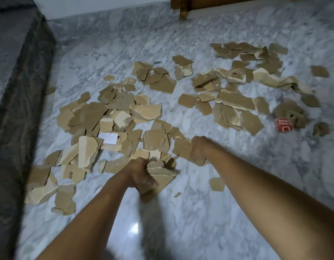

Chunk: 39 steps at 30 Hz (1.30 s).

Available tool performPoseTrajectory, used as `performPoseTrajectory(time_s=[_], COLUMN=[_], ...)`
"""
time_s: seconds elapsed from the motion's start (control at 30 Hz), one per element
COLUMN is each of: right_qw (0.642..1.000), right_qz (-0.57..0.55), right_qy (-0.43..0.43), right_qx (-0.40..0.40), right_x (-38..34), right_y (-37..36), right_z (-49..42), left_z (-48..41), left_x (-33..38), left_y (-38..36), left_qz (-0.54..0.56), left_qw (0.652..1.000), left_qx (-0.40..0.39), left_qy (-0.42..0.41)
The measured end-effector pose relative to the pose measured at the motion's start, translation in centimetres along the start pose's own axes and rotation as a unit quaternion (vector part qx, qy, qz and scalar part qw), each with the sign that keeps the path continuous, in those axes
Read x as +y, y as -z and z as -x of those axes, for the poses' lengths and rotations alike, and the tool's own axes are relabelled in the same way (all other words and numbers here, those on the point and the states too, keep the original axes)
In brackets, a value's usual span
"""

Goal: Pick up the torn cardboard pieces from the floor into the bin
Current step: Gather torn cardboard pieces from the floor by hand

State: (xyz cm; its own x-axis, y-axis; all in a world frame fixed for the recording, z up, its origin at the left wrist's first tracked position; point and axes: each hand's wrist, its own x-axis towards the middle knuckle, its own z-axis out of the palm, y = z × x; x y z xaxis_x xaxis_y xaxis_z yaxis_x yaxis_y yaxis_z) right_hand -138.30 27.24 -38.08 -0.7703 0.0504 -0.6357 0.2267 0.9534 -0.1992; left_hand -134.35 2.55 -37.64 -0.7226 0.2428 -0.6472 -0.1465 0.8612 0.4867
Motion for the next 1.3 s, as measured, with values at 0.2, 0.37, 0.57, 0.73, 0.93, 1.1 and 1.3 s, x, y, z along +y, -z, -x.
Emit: performPoseTrajectory(time_s=[0.2, 0.37, 0.57, 0.73, 0.93, 1.1, 1.3], right_qw=[0.994, 0.989, 0.980, 0.971, 0.989, 0.992, 0.992], right_qz=[-0.073, -0.087, -0.086, -0.188, 0.019, 0.052, 0.054], right_qy=[0.075, 0.111, 0.124, 0.126, 0.062, 0.087, 0.069], right_qx=[0.029, 0.042, 0.131, 0.075, -0.129, -0.072, -0.089], right_x=[-0.3, -2.6, -1.3, 3.6, 10.0, 10.7, 10.0], right_y=[3.2, 0.3, -1.9, 1.2, -0.3, -6.5, -6.0], right_z=[-1.3, -3.4, -1.8, 1.0, 5.0, 5.5, 5.2], left_z=[-0.9, -0.8, -1.2, -5.6, -8.3, -8.2, -6.3], left_x=[0.3, -0.1, 1.1, 3.8, 4.9, 4.3, 4.9], left_y=[0.4, -1.9, -0.9, 5.4, 3.5, 2.7, 2.2], left_qz=[-0.002, -0.027, -0.028, -0.073, -0.131, -0.102, -0.077], left_qw=[1.000, 0.999, 0.999, 0.997, 0.988, 0.990, 0.987], left_qx=[-0.002, 0.026, -0.039, 0.027, 0.075, 0.094, 0.128], left_qy=[-0.003, -0.033, -0.005, -0.017, -0.030, -0.026, -0.064])
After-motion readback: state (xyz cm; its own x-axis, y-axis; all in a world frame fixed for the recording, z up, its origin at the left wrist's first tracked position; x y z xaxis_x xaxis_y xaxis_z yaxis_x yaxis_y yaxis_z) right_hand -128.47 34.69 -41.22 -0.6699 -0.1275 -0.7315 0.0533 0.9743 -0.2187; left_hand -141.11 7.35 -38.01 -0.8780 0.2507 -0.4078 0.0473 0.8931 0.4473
